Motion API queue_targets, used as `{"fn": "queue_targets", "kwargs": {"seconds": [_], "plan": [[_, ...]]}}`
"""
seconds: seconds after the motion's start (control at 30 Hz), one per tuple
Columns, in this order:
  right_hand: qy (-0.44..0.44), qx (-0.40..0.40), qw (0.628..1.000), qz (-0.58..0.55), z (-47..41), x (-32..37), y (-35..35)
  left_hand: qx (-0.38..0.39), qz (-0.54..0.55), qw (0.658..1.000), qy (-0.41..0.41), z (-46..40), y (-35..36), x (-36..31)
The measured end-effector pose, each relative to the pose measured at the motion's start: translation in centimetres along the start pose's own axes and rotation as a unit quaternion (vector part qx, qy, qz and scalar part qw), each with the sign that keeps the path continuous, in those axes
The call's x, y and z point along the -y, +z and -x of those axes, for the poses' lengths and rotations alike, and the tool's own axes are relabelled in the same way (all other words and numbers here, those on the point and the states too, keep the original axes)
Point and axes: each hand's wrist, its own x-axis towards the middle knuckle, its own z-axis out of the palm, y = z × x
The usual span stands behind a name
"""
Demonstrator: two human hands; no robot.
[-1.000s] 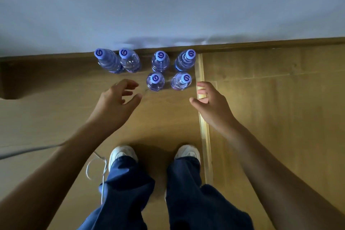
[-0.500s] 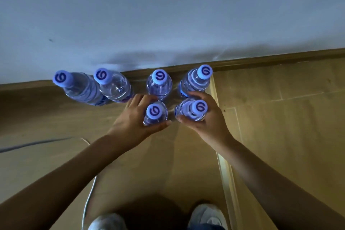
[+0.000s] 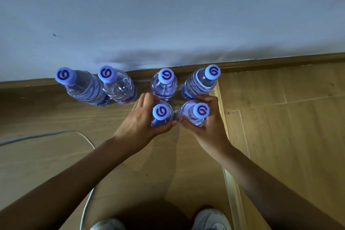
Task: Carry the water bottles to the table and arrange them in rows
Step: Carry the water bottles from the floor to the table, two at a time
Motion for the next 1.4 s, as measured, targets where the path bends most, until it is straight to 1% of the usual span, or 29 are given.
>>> {"fn": "queue_targets", "kwargs": {"seconds": [0.07,0.17,0.33,0.47,0.57,0.67,0.8,0.93,1.1,1.23,1.4], "plan": [[-0.007,0.014,1.0,0.011,0.3,0.1,0.3,0.007,0.005,1.0,0.009,0.0,-0.2,0.0],[-0.001,0.057,0.998,0.008,0.7,0.4,0.8,0.012,0.02,1.0,-0.003,0.2,-0.4,-0.1],[0.037,0.079,0.995,-0.052,1.5,1.4,1.0,0.0,0.054,0.998,-0.037,1.4,-1.1,-0.4],[0.049,0.115,0.989,-0.078,1.7,3.8,0.4,-0.035,0.053,0.998,-0.021,2.2,-3.4,-2.4],[0.064,0.144,0.983,-0.098,1.7,7.5,-1.2,-0.032,0.058,0.998,-0.008,3.0,-6.4,-5.5],[0.077,0.145,0.981,-0.102,2.0,13.0,-3.5,-0.021,0.069,0.997,-0.015,4.5,-9.9,-9.6],[0.084,0.16,0.98,-0.089,2.5,22.0,-6.7,-0.038,0.101,0.994,-0.03,7.4,-15.3,-16.8],[0.068,0.156,0.982,-0.083,3.7,31.8,-9.7,-0.059,0.122,0.99,-0.036,10.6,-21.8,-24.3],[0.027,0.173,0.982,-0.074,3.7,45.9,-12.9,-0.138,0.085,0.985,-0.056,14.3,-30.8,-34.0],[-0.026,0.195,0.979,-0.047,3.8,57.3,-14.4,-0.206,0.091,0.972,-0.062,18.0,-38.4,-41.7],[-0.081,0.244,0.966,-0.033,5.0,69.9,-14.5,-0.32,0.094,0.938,-0.1,24.3,-46.7,-49.3]]}}
